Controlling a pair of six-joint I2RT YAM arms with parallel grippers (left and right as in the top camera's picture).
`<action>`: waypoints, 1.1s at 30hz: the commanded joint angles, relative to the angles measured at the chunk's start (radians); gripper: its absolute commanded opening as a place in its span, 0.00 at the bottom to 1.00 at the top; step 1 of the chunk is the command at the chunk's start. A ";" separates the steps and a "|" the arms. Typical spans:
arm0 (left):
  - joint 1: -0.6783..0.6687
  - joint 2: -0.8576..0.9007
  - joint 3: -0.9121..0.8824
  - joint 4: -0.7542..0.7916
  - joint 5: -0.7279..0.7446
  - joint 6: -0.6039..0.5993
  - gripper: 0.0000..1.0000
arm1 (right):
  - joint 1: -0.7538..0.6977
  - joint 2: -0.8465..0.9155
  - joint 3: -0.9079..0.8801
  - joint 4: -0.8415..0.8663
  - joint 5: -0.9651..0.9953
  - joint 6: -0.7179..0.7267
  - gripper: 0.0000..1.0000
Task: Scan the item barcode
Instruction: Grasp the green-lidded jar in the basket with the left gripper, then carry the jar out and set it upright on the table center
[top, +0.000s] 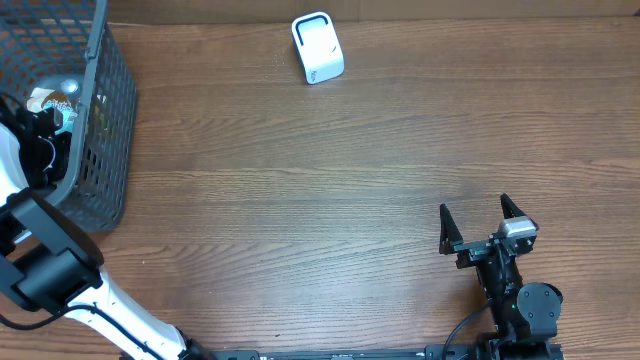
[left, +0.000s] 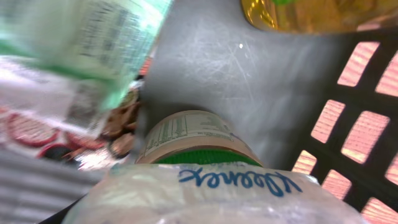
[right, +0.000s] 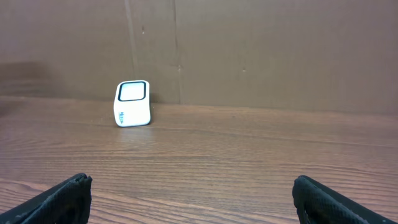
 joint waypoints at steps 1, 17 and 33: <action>-0.007 -0.152 0.062 0.010 -0.017 -0.053 0.22 | -0.001 -0.007 -0.010 0.005 -0.006 -0.001 1.00; -0.022 -0.557 0.103 0.097 0.035 -0.254 0.17 | -0.001 -0.007 -0.010 0.005 -0.006 -0.001 1.00; -0.531 -0.626 0.103 -0.124 -0.066 -0.323 0.18 | -0.001 -0.007 -0.010 0.005 -0.006 -0.001 1.00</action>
